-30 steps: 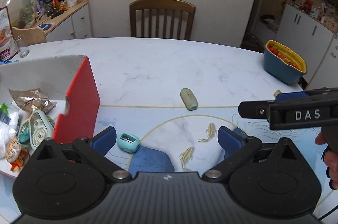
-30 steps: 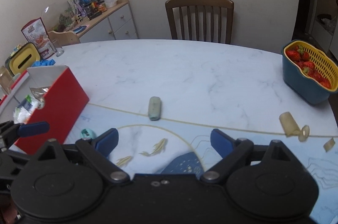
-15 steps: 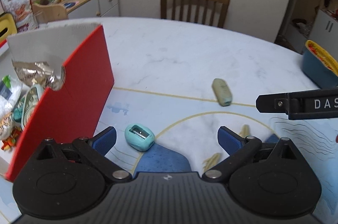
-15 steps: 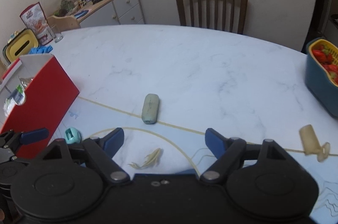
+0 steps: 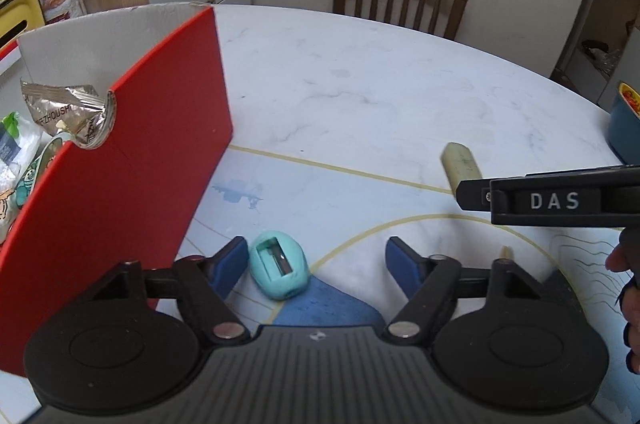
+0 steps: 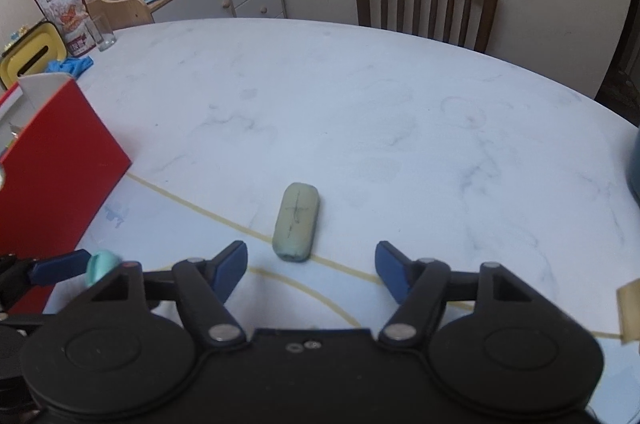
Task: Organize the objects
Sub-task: 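Move both grippers back over the teal sharpener and green eraser on the mat, then grasp the teal sharpener with the left gripper while the right grasps the green eraser, then carry the teal sharpener and green eraser into the red box with both grippers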
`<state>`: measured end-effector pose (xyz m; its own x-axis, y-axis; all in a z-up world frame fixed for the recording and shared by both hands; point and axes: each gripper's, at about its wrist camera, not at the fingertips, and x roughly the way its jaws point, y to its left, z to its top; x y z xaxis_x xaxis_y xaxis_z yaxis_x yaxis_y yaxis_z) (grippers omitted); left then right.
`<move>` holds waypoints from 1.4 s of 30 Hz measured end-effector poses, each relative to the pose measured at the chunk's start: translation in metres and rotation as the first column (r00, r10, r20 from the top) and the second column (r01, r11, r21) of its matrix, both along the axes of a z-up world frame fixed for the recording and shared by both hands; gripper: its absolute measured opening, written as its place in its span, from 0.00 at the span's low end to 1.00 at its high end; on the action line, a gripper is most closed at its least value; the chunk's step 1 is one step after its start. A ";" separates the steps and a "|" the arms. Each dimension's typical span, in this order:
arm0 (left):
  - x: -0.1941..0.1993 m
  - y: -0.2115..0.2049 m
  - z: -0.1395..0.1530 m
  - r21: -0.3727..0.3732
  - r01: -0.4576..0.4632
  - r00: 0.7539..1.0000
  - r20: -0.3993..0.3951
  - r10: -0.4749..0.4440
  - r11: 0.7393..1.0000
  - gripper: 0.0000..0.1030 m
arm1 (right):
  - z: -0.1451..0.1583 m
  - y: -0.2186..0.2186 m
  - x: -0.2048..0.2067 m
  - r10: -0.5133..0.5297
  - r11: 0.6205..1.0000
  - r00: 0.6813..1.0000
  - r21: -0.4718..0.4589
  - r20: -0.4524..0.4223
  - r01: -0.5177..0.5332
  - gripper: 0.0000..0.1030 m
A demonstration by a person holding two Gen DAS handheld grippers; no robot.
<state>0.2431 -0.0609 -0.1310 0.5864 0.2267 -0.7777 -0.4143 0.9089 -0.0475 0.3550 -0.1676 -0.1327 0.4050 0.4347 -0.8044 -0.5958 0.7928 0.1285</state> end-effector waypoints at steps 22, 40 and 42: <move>0.004 0.004 0.005 -0.015 0.032 0.999 -0.019 -0.032 0.999 0.29 | 0.000 0.005 -0.007 -0.021 1.000 1.000 -0.010 0.021 0.021 0.20; -0.025 0.000 0.055 -0.076 0.144 0.989 0.055 -0.140 0.987 0.29 | 0.049 -0.026 -0.071 -0.029 0.996 0.999 0.081 0.020 0.027 0.19; -0.031 0.001 0.062 -0.075 0.149 0.988 0.060 -0.145 0.986 0.29 | 0.056 -0.027 -0.081 -0.022 0.996 0.999 0.090 0.028 0.020 0.19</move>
<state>0.2120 -0.0604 -0.0693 0.6501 0.0740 -0.7562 -0.2715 0.9522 -0.1402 0.2743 -0.1948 -0.0766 0.4376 0.4956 -0.7503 -0.5837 0.7913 0.1821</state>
